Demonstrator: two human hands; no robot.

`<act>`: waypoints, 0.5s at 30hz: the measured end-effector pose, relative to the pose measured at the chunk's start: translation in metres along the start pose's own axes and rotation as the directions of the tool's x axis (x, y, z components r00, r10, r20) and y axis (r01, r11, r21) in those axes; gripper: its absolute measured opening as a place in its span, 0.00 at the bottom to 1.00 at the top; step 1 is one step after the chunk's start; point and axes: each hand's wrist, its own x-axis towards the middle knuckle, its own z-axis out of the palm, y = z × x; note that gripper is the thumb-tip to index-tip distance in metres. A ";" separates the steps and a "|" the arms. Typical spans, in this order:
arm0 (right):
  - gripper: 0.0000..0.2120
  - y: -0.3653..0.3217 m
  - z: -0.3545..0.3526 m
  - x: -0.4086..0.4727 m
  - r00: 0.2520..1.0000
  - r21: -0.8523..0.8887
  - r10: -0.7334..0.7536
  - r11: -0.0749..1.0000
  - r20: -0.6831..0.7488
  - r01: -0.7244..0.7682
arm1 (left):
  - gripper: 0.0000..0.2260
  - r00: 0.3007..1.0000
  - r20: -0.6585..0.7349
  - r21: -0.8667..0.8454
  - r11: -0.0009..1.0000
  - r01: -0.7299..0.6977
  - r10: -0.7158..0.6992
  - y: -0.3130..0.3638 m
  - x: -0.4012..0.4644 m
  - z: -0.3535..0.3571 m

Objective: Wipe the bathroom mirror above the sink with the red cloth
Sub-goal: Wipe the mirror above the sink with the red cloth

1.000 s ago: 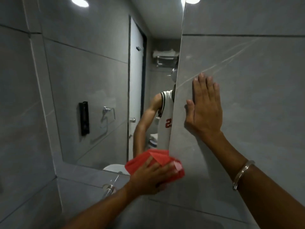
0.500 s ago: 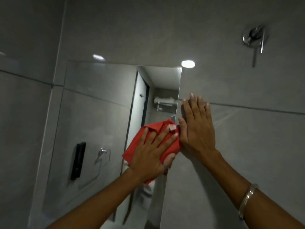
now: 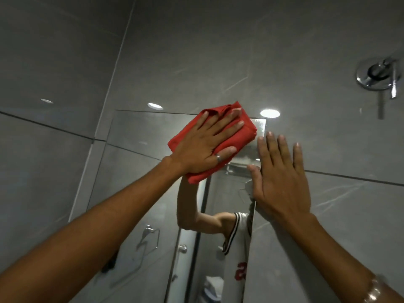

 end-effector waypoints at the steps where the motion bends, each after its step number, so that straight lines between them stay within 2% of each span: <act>1: 0.36 0.000 -0.001 0.000 1.000 -0.008 0.000 1.000 0.003 0.000 | 0.31 1.000 0.008 0.000 1.000 0.000 0.000 -0.014 -0.011 0.000; 3: 0.37 0.001 -0.001 -0.001 1.000 -0.010 0.003 1.000 0.003 -0.003 | 0.31 1.000 0.016 -0.004 1.000 0.018 -0.018 -0.042 -0.031 -0.001; 6: 0.37 0.001 0.002 -0.001 1.000 -0.014 -0.001 1.000 -0.007 0.001 | 0.31 0.993 0.022 -0.019 0.993 0.117 -0.116 -0.090 -0.057 -0.008; 8: 0.37 0.002 0.003 0.000 1.000 -0.015 0.005 1.000 -0.018 -0.005 | 0.29 0.967 0.005 -0.056 0.965 0.256 -0.256 -0.117 -0.073 -0.013; 9: 0.37 0.001 0.004 0.000 1.000 -0.005 0.005 1.000 -0.020 -0.005 | 0.28 0.931 -0.015 -0.089 0.927 0.363 -0.366 -0.125 -0.085 -0.014; 10: 0.37 0.001 0.004 0.001 1.000 -0.001 0.007 1.000 -0.025 -0.007 | 0.28 0.872 -0.038 -0.140 0.867 0.479 -0.488 -0.131 -0.095 -0.013; 12: 0.37 0.000 0.006 -0.001 0.999 0.016 0.008 1.000 -0.033 -0.008 | 0.27 0.697 -0.042 -0.254 0.682 0.686 -0.716 -0.134 -0.120 -0.009; 15: 0.37 -0.002 0.005 -0.001 0.999 0.043 0.014 0.999 -0.031 -0.013 | 0.28 0.412 0.004 -0.351 0.385 0.854 -0.911 -0.117 -0.146 -0.004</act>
